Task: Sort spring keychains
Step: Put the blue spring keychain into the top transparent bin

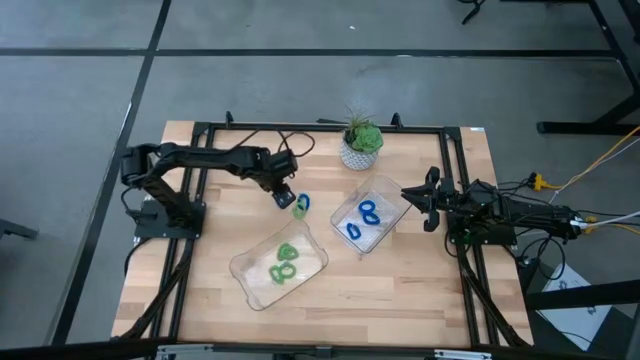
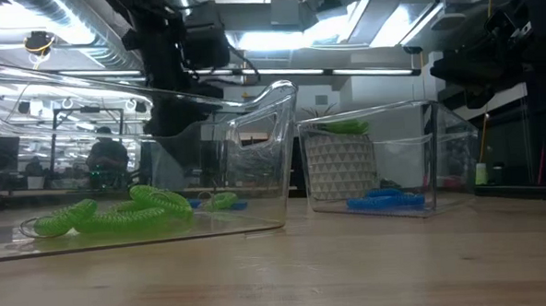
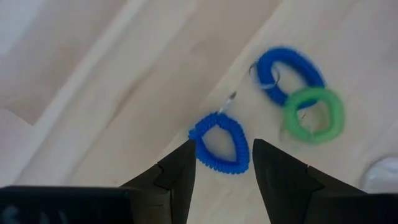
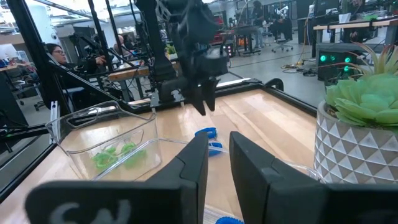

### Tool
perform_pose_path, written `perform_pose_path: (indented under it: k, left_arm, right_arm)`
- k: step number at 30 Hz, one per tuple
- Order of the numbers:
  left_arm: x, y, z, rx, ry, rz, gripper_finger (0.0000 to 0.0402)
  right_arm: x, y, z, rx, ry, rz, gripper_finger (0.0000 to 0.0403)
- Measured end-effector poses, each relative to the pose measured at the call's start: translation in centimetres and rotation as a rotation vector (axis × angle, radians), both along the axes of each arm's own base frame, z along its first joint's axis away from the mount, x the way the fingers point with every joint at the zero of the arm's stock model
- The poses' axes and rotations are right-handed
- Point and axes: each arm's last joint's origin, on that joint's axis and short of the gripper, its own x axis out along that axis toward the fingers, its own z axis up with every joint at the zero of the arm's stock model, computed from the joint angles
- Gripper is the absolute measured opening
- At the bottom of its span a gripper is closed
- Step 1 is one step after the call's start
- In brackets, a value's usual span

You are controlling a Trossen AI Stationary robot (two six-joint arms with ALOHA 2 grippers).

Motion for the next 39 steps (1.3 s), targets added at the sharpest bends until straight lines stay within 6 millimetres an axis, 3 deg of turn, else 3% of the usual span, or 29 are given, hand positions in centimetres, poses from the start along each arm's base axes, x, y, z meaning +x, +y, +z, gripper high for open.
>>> perform_pose_path:
  k: [11, 17, 33, 39]
  left_arm:
    - [0.9, 0.3, -3.7, 0.019, 0.153, -0.006, 0.0153]
    - [0.9, 0.5, -4.0, 0.088, 0.183, -0.01, 0.0153]
    - [1.1, 1.4, -6.2, 0.005, 0.232, -0.028, 0.0152]
    - [1.2, 1.4, -6.3, -0.006, 0.227, -0.031, 0.0122]
  right_arm:
    - [0.0, 0.0, 0.0, 0.0, 0.0, 0.0, 0.0067]
    - [0.0, 0.0, 0.0, 0.0, 0.0, 0.0, 0.0067]
    - [0.0, 0.0, 0.0, 0.0, 0.0, 0.0, 0.0067]
    - [0.0, 0.0, 0.0, 0.0, 0.0, 0.0, 0.0067]
